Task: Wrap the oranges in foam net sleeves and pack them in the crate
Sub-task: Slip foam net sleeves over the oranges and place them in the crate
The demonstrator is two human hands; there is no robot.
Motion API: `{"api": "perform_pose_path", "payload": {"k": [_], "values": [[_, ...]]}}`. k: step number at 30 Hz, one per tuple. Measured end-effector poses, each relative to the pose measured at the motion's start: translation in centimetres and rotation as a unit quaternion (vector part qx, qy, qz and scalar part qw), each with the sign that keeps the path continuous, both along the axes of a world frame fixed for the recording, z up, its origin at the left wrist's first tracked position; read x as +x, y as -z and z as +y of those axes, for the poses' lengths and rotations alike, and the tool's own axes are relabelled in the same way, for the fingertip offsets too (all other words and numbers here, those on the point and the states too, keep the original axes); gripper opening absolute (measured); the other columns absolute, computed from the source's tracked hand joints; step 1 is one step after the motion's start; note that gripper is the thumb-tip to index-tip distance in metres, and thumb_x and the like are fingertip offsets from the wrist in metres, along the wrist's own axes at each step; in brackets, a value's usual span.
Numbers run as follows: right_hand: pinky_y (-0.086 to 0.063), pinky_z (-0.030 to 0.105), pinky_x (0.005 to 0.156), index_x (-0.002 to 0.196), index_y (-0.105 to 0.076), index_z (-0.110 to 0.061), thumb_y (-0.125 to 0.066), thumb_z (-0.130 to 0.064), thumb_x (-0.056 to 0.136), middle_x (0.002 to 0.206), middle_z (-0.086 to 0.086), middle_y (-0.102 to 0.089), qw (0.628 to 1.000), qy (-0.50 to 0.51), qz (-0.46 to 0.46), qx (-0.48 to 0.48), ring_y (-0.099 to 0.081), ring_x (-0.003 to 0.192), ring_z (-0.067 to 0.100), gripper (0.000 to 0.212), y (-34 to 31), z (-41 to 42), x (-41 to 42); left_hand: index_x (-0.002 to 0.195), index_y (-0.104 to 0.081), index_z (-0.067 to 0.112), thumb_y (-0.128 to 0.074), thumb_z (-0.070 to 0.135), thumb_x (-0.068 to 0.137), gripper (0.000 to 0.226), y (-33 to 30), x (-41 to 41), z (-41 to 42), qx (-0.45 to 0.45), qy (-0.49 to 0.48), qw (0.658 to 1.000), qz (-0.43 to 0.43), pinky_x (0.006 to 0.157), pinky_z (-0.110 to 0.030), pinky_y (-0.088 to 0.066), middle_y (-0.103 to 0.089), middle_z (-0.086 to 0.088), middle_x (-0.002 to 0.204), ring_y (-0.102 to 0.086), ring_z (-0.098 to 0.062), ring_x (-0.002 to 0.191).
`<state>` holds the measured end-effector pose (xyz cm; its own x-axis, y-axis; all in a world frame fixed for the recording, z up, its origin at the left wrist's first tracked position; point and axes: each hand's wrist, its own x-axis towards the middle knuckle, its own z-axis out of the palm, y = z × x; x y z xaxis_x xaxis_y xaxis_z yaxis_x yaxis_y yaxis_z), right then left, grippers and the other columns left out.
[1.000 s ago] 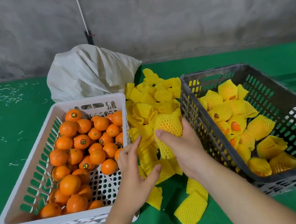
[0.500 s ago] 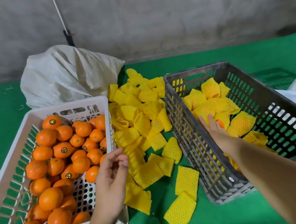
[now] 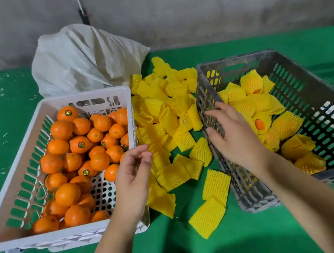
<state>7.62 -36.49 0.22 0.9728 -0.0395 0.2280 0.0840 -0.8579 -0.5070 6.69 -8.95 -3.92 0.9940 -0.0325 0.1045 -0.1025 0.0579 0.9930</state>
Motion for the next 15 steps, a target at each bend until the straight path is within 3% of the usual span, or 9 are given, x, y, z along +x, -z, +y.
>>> {"api": "perform_pose_path", "payload": {"k": [2, 3, 4, 6, 7, 9, 11, 13, 15], "values": [[-0.031, 0.053, 0.117, 0.152, -0.037, -0.033, -0.056, -0.045, 0.098, 0.168, -0.001, -0.013, 0.986, -0.120, 0.027, -0.112, -0.018, 0.152, 0.029, 0.058, 2.0, 3.4, -2.0, 0.122, -0.068, 0.022, -0.061, 0.024, 0.104, 0.019, 0.2, -0.2, -0.3, 0.059, 0.001, 0.998, -0.027, 0.084, -0.021, -0.054, -0.071, 0.009, 0.106, -0.067, -0.010, 0.099], [-0.030, 0.057, 0.118, 0.155, -0.029, -0.036, -0.058, -0.049, 0.095, 0.170, -0.004, -0.002, 0.974, -0.153, 0.073, -0.151, -0.012, 0.154, 0.031, 0.067, 3.5, 4.7, -2.8, 0.120, -0.067, 0.023, -0.059, 0.026, 0.103, 0.019, 0.6, -0.3, -0.5, 0.131, -0.002, 0.989, -0.069, 0.083, -0.021, -0.053, -0.069, 0.012, 0.106, -0.066, -0.009, 0.098], [-0.028, 0.059, 0.119, 0.158, -0.016, -0.039, -0.060, -0.054, 0.092, 0.169, -0.006, 0.013, 0.960, -0.165, 0.136, -0.178, -0.002, 0.155, 0.033, 0.080, 5.1, 5.7, -3.6, 0.120, -0.066, 0.024, -0.057, 0.027, 0.102, 0.020, 1.0, -0.4, -0.8, 0.244, 0.002, 0.961, -0.132, 0.083, -0.025, -0.051, -0.067, 0.012, 0.108, -0.064, -0.011, 0.099], [-0.019, 0.062, 0.120, 0.159, 0.010, -0.041, -0.067, -0.065, 0.083, 0.161, -0.004, 0.039, 0.925, -0.154, 0.276, -0.210, 0.021, 0.153, 0.036, 0.110, 8.6, 6.5, -4.9, 0.123, -0.064, 0.025, -0.057, 0.030, 0.097, 0.027, 2.6, -1.2, -2.0, 0.464, 0.061, 0.844, -0.263, 0.084, -0.037, -0.049, -0.064, 0.007, 0.114, -0.060, -0.019, 0.101], [-0.015, 0.062, 0.120, 0.157, 0.017, -0.040, -0.070, -0.070, 0.077, 0.156, -0.001, 0.047, 0.905, -0.140, 0.336, -0.221, 0.029, 0.150, 0.038, 0.122, 10.2, 6.4, -5.5, 0.127, -0.063, 0.025, -0.057, 0.032, 0.094, 0.034, 3.8, -2.1, -2.9, 0.516, 0.117, 0.803, -0.273, 0.087, -0.040, -0.047, -0.062, 0.004, 0.120, -0.059, -0.023, 0.105], [-0.012, 0.064, 0.120, 0.157, 0.021, -0.039, -0.076, -0.072, 0.068, 0.151, 0.004, 0.054, 0.875, -0.103, 0.420, -0.219, 0.035, 0.147, 0.041, 0.136, 13.1, 6.0, -6.8, 0.146, -0.051, 0.027, -0.058, 0.041, 0.094, 0.054, 6.5, -4.2, -4.6, 0.565, 0.227, 0.777, -0.156, 0.103, -0.042, -0.042, -0.052, -0.001, 0.144, -0.051, -0.029, 0.127], [-0.019, 0.064, 0.119, 0.157, 0.020, -0.040, -0.080, -0.066, 0.070, 0.153, 0.007, 0.051, 0.864, -0.051, 0.467, -0.183, 0.029, 0.149, 0.042, 0.135, 15.1, 5.3, -8.0, 0.164, -0.019, 0.031, -0.060, 0.056, 0.095, 0.085, 9.7, -5.9, -5.7, 0.619, 0.283, 0.733, 0.001, 0.122, -0.047, -0.028, -0.021, -0.009, 0.168, -0.028, -0.038, 0.151], [-0.028, 0.059, 0.118, 0.160, 0.006, -0.041, -0.081, -0.058, 0.076, 0.161, 0.010, 0.038, 0.869, -0.012, 0.470, -0.153, 0.017, 0.153, 0.041, 0.121, 16.3, 4.7, -8.9, 0.166, 0.007, 0.035, -0.057, 0.070, 0.093, 0.104, 12.4, -6.8, -5.9, 0.672, 0.293, 0.674, 0.096, 0.128, -0.054, -0.014, 0.009, -0.014, 0.173, -0.006, -0.043, 0.158], [-0.033, 0.051, 0.115, 0.156, -0.020, -0.036, -0.079, -0.051, 0.082, 0.167, 0.012, 0.011, 0.890, 0.012, 0.439, -0.122, -0.004, 0.151, 0.040, 0.097, 16.9, 4.2, -8.9, 0.164, 0.017, 0.038, -0.051, 0.074, 0.094, 0.103, 14.1, -6.8, -5.8, 0.690, 0.269, 0.655, 0.149, 0.128, -0.057, -0.006, 0.025, -0.019, 0.170, 0.004, -0.046, 0.158]]}}
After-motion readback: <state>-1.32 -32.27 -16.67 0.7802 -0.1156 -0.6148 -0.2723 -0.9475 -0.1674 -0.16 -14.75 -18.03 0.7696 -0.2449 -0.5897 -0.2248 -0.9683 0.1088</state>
